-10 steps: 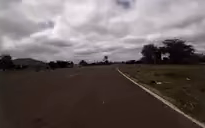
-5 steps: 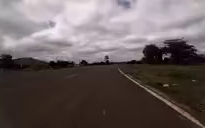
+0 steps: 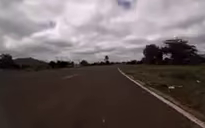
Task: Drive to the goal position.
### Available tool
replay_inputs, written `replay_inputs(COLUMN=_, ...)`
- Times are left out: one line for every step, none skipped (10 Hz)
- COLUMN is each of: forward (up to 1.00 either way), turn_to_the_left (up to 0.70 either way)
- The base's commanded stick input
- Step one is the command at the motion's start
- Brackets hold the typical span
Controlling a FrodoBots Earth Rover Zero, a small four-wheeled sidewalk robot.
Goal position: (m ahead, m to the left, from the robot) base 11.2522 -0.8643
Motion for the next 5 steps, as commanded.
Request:
replay_inputs(forward=0.6, turn_to_the_left=-0.15)
replay_inputs(forward=0.6, turn_to_the_left=-0.15)
replay_inputs(forward=0.6, turn_to_the_left=-0.15)
replay_inputs(forward=0.6, turn_to_the_left=-0.15)
replay_inputs(forward=0.6, turn_to_the_left=-0.15)
